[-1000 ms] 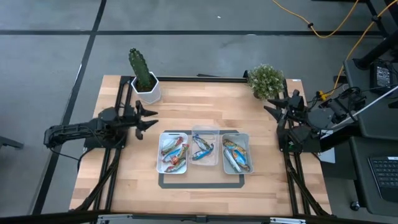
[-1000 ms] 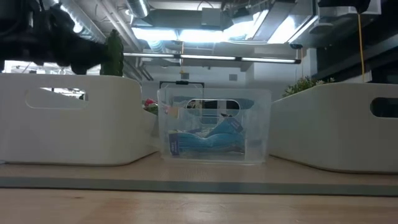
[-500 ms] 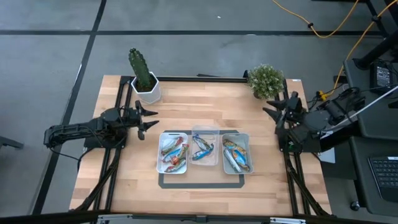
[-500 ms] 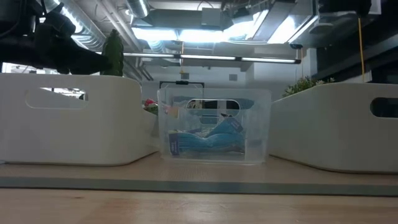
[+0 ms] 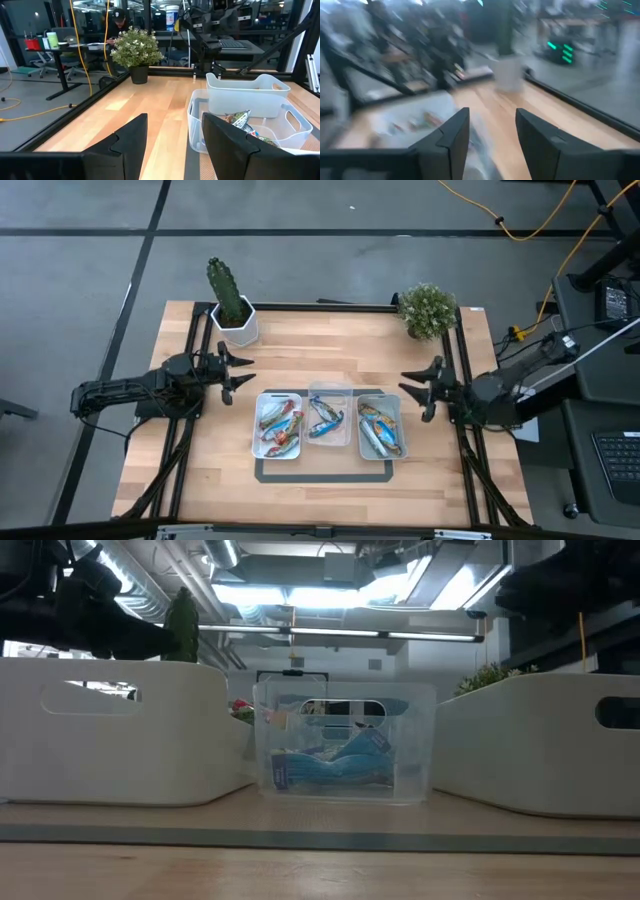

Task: Pick and place Granola Bars by type
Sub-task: Return to Home Position

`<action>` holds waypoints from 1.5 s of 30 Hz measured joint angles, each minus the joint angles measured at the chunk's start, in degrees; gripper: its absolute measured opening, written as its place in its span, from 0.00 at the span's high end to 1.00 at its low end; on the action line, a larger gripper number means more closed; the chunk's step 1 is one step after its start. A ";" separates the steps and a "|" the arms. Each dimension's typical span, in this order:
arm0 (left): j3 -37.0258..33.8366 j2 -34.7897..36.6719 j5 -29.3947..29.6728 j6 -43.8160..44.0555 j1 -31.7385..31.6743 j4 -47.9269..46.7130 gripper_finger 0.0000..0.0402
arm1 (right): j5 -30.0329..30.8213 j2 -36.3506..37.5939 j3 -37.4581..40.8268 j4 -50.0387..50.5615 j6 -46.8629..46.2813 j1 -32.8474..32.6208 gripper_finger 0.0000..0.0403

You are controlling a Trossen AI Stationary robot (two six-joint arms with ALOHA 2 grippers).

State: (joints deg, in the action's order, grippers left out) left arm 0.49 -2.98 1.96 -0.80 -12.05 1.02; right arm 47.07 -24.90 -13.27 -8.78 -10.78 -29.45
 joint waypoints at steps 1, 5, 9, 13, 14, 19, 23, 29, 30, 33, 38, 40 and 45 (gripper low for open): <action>0.00 0.00 0.00 0.00 0.00 0.00 0.55 | -3.56 0.29 2.33 -5.95 2.09 1.48 0.60; 0.00 0.00 0.00 0.00 0.00 0.00 0.55 | -14.94 1.08 8.15 -17.86 6.06 8.84 0.60; 0.00 0.00 0.00 0.00 0.00 0.00 0.55 | -24.50 1.85 8.73 -17.64 6.33 16.98 0.60; 0.00 0.00 0.00 0.01 0.00 0.00 0.55 | -37.60 1.81 8.73 -15.71 4.84 24.83 0.60; 0.00 0.00 0.00 0.01 0.00 0.00 0.55 | -40.30 1.81 8.73 -14.98 4.38 26.48 0.60; -0.01 0.00 0.00 0.02 0.00 0.01 0.55 | -46.08 1.81 8.73 -10.08 6.36 30.42 0.60; -0.01 0.00 -0.02 0.02 0.00 0.00 0.55 | -46.26 1.81 8.73 -5.75 11.18 30.49 0.60; -0.02 0.00 -0.02 0.02 0.00 0.00 0.55 | -54.03 1.76 8.73 0.36 15.27 30.47 0.60; -0.02 0.00 -0.02 0.02 0.00 0.00 0.55 | -54.79 1.76 8.73 0.64 15.69 30.47 0.60; -0.02 0.00 -0.02 0.02 0.00 0.00 0.55 | -55.19 1.80 8.73 0.40 16.97 30.47 0.60; -0.02 0.00 -0.02 0.02 0.00 0.00 0.55 | -55.64 1.87 11.99 -8.62 16.05 30.47 0.60; -0.02 -0.02 -0.02 0.02 0.00 0.03 0.55 | -56.21 2.19 12.84 -11.08 14.00 30.47 0.60; -0.02 -0.02 -0.02 0.02 0.00 0.04 0.55 | -57.66 2.96 12.88 -11.63 13.83 30.47 0.60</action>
State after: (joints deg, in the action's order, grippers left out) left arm 0.47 -3.01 1.93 -0.78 -12.05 1.06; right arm -10.59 -21.93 -0.38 -20.40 3.05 1.02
